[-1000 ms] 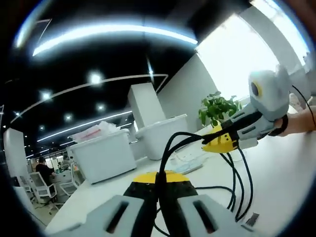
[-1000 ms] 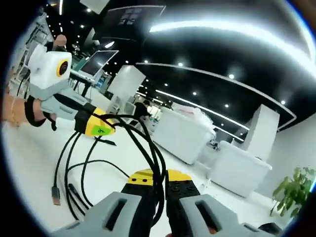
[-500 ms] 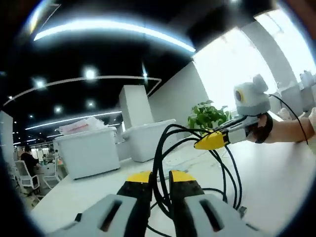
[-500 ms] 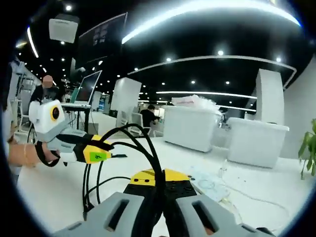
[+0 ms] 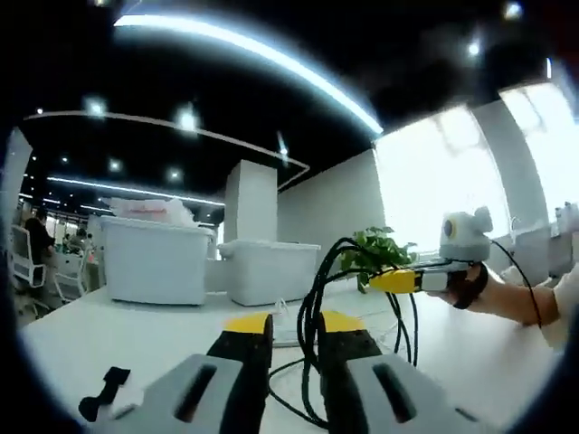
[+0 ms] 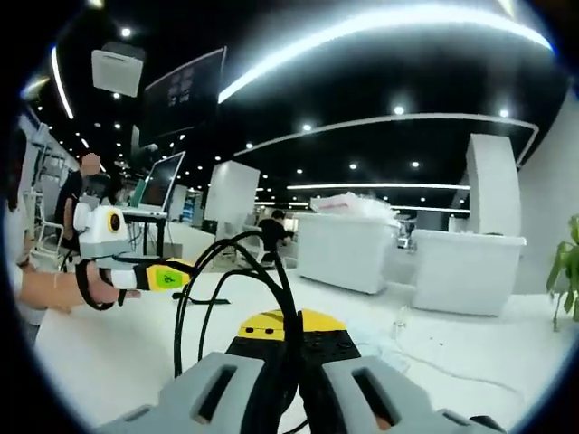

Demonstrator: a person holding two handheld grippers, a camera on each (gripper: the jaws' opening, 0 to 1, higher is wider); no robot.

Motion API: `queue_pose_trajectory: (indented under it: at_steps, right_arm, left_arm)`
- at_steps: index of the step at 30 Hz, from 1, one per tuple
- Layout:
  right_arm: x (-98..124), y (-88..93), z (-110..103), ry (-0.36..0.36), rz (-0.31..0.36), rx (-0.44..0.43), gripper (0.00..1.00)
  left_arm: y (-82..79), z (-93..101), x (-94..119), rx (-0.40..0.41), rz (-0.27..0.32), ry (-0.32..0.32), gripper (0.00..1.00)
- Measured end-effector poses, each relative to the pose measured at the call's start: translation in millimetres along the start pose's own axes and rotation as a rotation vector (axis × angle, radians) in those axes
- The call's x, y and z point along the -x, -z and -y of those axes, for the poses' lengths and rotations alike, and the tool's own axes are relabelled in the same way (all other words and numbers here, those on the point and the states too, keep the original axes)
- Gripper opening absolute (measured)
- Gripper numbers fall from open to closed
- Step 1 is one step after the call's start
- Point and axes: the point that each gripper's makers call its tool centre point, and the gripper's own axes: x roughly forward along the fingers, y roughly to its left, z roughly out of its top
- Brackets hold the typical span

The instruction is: Coil the Type-C to USB data cable on the desktop and secure it with Velcro straps.

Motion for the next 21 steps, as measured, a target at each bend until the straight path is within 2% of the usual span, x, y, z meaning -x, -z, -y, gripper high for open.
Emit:
queue_pose_trajectory:
  at_steps: [3,6,7,9,12,13,16,18,19,21]
  right_arm:
    - [-1.6,1.3,-5.4,-0.015,-0.006,0.019,0.02]
    - [-1.4,0.8,-9.0,-0.032,-0.007,0.031,0.02]
    - [-1.0,-0.1,-9.5,-0.034,-0.004,0.034,0.02]
    - [0.2,-1.9,-8.7,-0.030,0.003,0.040,0.02]
    - [2.0,-4.0,0.2,-0.007,0.011,0.035,0.02]
    - [2.9,-4.5,3.5,0.002,0.014,0.031,0.02]
    - [4.9,-6.0,10.6,0.009,0.021,0.021,0.02]
    - [7.0,-6.1,16.4,0.021,0.027,0.024,0.02]
    - [7.7,-9.1,14.8,0.005,0.044,0.017,0.02]
    - [9.5,-19.4,5.8,-0.048,0.092,0.029,0.02]
  left_arm:
    - [13.2,-17.0,0.6,0.006,-0.062,-0.060,0.22]
    - [19.3,-26.2,0.0,0.121,-0.068,-0.074,0.22]
    - [15.7,-27.2,0.6,0.122,-0.052,-0.073,0.23]
    - [-0.4,-20.7,1.4,0.134,0.018,-0.038,0.22]
    - [-22.2,-0.5,6.6,0.185,0.092,0.068,0.15]
    - [-31.2,4.2,8.3,0.197,0.128,0.097,0.15]
    - [-61.2,5.5,19.5,0.160,0.262,0.116,0.15]
    - [-71.5,0.9,24.3,0.152,0.302,0.098,0.15]
    - [-71.4,-7.3,24.6,0.130,0.296,0.055,0.15]
    - [-57.8,-23.6,21.4,0.075,0.234,-0.032,0.15]
